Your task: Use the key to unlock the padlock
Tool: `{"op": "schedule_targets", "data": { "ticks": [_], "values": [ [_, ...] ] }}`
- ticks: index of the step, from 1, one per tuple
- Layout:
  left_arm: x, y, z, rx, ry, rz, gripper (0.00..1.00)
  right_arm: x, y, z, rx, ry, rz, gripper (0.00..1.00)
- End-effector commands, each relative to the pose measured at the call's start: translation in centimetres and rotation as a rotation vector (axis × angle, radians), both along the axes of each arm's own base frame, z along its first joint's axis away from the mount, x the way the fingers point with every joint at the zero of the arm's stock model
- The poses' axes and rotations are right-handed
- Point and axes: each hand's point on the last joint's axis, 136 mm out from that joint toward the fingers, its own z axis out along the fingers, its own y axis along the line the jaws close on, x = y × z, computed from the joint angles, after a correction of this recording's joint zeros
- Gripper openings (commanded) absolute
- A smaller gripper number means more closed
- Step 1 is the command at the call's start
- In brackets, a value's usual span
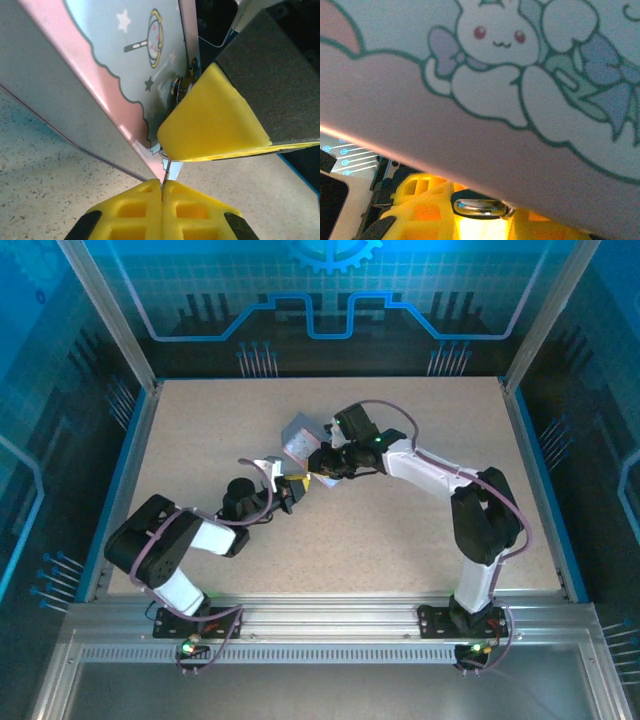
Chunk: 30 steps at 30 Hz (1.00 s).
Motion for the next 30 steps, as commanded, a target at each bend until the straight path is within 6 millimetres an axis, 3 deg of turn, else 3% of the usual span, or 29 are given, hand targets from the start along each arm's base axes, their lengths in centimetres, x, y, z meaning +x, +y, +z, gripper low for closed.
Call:
{"op": "schedule_targets", "data": {
  "ticks": [1,5,9,13,17,24,30],
  "values": [
    [1.0,-1.7,6.5,-0.076,-0.255,-0.026,0.00,-6.8,4.8,0.1,0.097,0.123,0.221,0.00],
    [0.8,-2.2,7.0,-0.117,-0.228,-0.080,0.00,-6.4,4.2,-0.2,0.058,0.090,0.190,0.11],
    [0.3,-1.9,5.1,-0.109,-0.164,-0.087,0.00,-5.6,3.2,-0.2,0.002,0.039,0.141,0.24],
    [-0.5,-1.4,2.8,-0.097,-0.098,-0.079,0.00,-5.1,2.4,-0.1,-0.040,-0.007,0.095,0.30],
    [-0.9,-1.2,2.0,-0.093,-0.070,-0.078,0.00,-5.1,2.4,0.0,-0.062,-0.037,0.076,0.45],
    [-1.2,-1.2,1.7,-0.096,-0.054,-0.084,0.00,-5.4,2.4,-0.1,-0.083,-0.048,0.051,0.49],
    [-1.6,-0.9,0.7,-0.084,-0.030,-0.082,0.00,-5.1,1.3,-0.2,-0.130,-0.061,0.013,0.55]
  ]
}}
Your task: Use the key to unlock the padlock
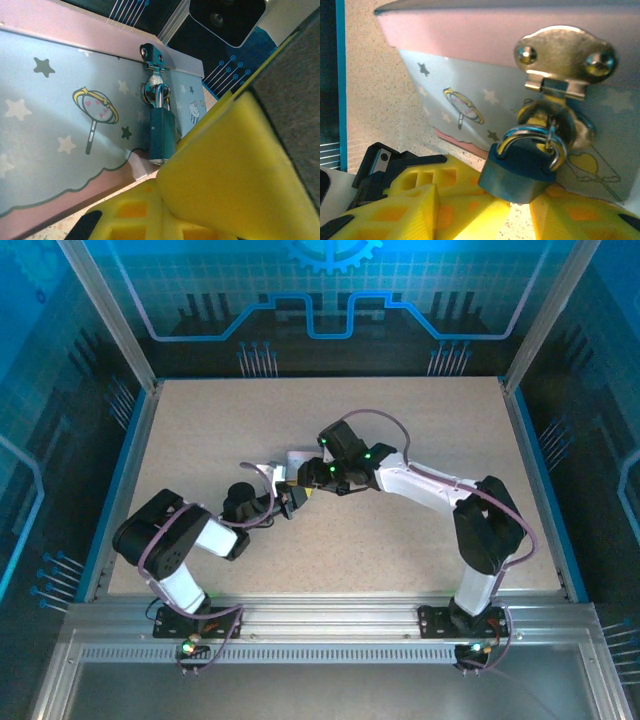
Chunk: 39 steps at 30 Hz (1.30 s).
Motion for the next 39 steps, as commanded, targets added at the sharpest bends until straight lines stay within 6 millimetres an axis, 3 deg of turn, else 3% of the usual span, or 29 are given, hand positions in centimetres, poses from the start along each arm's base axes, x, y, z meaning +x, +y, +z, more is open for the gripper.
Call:
{"op": "schedule_targets", "data": {
  "ticks": [1,6,14,21,33,39],
  "values": [
    [-0.4,-0.2,1.3,-0.033,-0.061,-0.014,0.00,-2.6,0.5,0.7,-0.005,0.020,0.049,0.56],
    [-0.9,-0.2,0.4,-0.024,-0.033,-0.027,0.00,-2.2,-0.3,0.6,-0.040,0.013,0.015,0.57],
    [-1.8,-0.5,-0.5,-0.006,-0.018,-0.048,0.00,-2.4,-2.3,-1.5,-0.170,0.014,-0.059,0.54],
    [-2.4,-1.9,-0.2,-0.002,-0.034,-0.085,0.00,-2.8,-2.2,-3.2,-0.179,0.011,-0.123,0.52],
    [-3.6,-1.7,-0.9,0.017,-0.024,-0.090,0.00,-2.5,-2.8,-3.2,-0.199,-0.013,-0.173,0.33],
    [-3.8,-1.8,-0.9,0.021,-0.031,-0.096,0.00,-2.6,-2.7,-3.5,-0.197,-0.008,-0.175,0.13]
  ]
}}
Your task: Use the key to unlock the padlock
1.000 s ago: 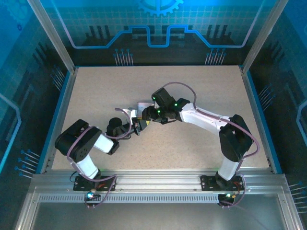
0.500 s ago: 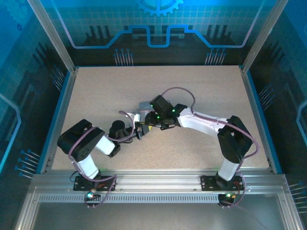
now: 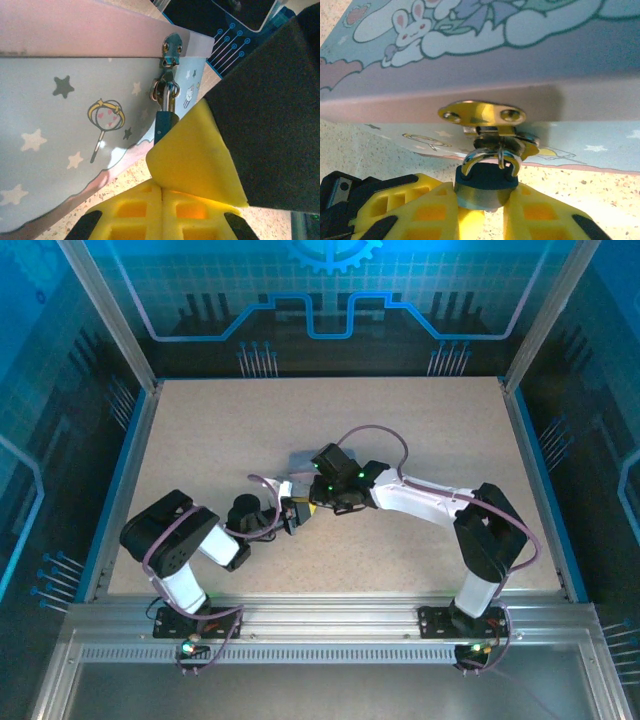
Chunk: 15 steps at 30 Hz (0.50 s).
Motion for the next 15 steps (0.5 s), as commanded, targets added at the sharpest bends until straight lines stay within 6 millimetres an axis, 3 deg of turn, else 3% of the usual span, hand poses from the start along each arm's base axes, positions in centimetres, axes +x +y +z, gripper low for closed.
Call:
{"op": "schedule_targets", "data": {
  "ticks": [1,5,11,15],
  "values": [
    [-0.6,-0.5,2.1,-0.025,-0.094,-0.034,0.00,-0.5,-0.4,-0.2,-0.028,-0.002,-0.004,0.11],
    [-0.7,-0.8,2.7,-0.049,-0.092,-0.048,0.00,-0.7,0.0,-0.2,0.004,0.012,-0.002,0.10],
    [-0.7,-1.1,5.4,-0.118,-0.115,-0.067,0.00,-0.9,0.7,-1.3,0.086,0.060,-0.004,0.03],
    [-0.2,-1.8,6.2,-0.140,-0.122,-0.080,0.00,-1.4,2.3,-2.1,0.227,0.131,-0.008,0.00]
  ]
}}
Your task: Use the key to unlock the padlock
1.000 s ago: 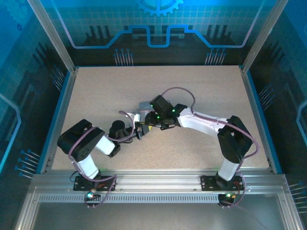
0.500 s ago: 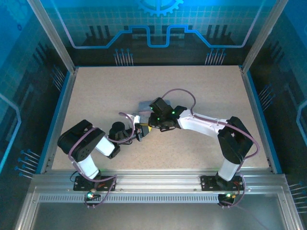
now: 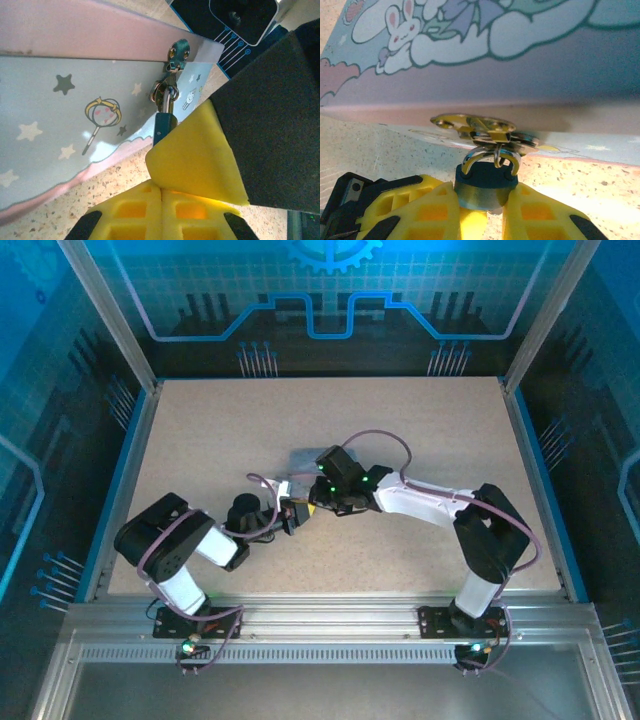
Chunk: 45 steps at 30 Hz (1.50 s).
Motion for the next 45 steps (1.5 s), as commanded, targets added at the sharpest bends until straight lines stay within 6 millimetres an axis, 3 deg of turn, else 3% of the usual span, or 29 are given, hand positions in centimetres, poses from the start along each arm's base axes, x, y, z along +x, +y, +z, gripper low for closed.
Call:
{"op": "schedule_targets", "data": {
  "ticks": [1,4,8,11,20,26,31,37,45],
  "values": [
    [0.3,-2.1,6.5,-0.139,-0.186,-0.084,0.00,-1.2,2.1,-1.2,0.143,0.097,0.018,0.00],
    [0.8,-2.3,7.0,-0.140,-0.206,-0.074,0.00,-1.3,2.7,-0.9,0.188,0.108,0.022,0.00],
    [1.1,-2.2,8.1,-0.146,-0.242,-0.060,0.00,-0.7,1.8,-0.3,0.152,0.076,0.005,0.00],
    [1.2,-1.9,7.9,-0.143,-0.239,-0.053,0.14,-0.3,0.7,0.0,0.132,0.054,-0.020,0.00],
    [0.7,-0.6,6.9,-0.122,-0.219,-0.023,0.31,0.5,-0.5,0.7,0.090,0.019,-0.029,0.00],
    [0.3,1.5,6.1,-0.112,-0.191,0.019,0.43,0.8,-0.6,0.8,0.090,0.013,-0.030,0.00],
    [0.3,3.0,5.2,-0.127,-0.123,0.029,0.41,0.8,-0.4,1.1,0.093,0.007,-0.021,0.00],
    [-0.1,1.5,4.7,-0.159,-0.072,-0.088,0.37,0.8,-0.3,1.6,0.101,0.002,-0.012,0.00],
    [-0.3,1.1,3.2,-0.123,-0.059,-0.091,0.31,0.8,-0.3,2.0,0.119,0.002,-0.010,0.00]
  ]
}}
